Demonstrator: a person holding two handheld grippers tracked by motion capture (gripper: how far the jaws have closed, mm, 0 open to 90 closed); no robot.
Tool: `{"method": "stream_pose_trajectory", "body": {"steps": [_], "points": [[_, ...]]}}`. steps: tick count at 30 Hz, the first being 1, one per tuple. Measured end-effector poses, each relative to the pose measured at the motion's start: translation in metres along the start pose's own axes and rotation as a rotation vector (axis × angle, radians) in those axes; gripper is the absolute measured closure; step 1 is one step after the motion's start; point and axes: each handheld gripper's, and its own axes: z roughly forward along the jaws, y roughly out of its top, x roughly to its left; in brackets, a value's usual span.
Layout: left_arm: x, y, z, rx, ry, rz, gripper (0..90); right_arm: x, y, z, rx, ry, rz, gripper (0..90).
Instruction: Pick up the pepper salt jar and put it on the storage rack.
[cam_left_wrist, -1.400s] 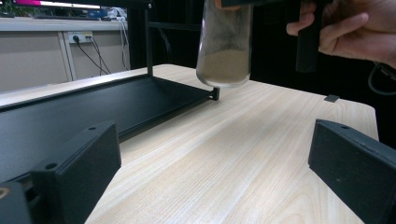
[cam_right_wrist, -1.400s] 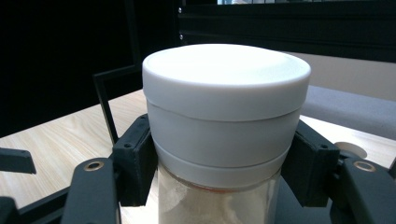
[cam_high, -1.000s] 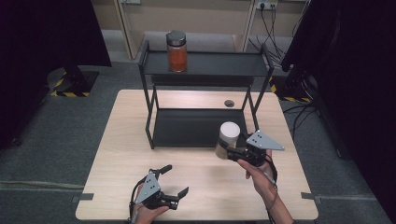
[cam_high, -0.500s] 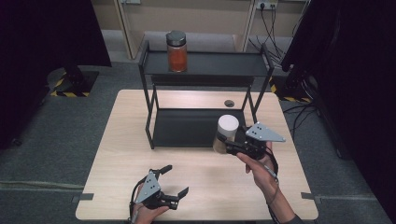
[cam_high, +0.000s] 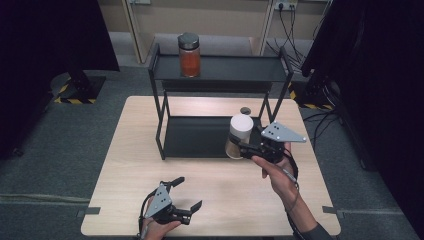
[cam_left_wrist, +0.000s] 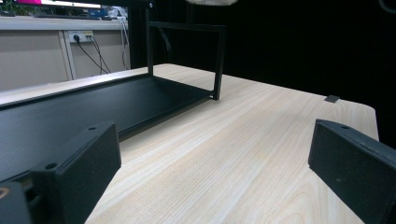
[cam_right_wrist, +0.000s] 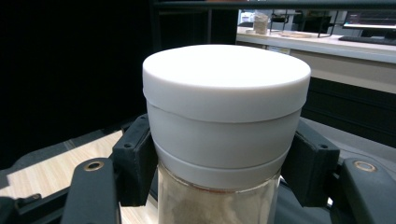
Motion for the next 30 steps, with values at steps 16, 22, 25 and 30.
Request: {"method": "stream_pose_trajectory", "body": {"steps": [16, 22, 25, 30], "points": [[0.000, 0.000, 0.000, 0.002, 0.002, 0.000, 1.8, -0.008, 0.032, 0.005, -0.004, 0.014, 0.008, 35.4], [0.001, 0.000, 0.000, 0.001, 0.004, -0.001, 1.8, -0.011, 0.047, 0.006, -0.007, 0.026, -0.002, 35.4], [0.001, 0.000, 0.000, 0.002, 0.005, 0.000, 1.7, -0.011, 0.051, 0.007, -0.008, 0.027, -0.006, 35.4], [0.001, -0.001, 0.000, 0.002, 0.007, -0.001, 1.8, -0.014, 0.061, 0.008, -0.014, 0.035, -0.002, 35.4]]}}
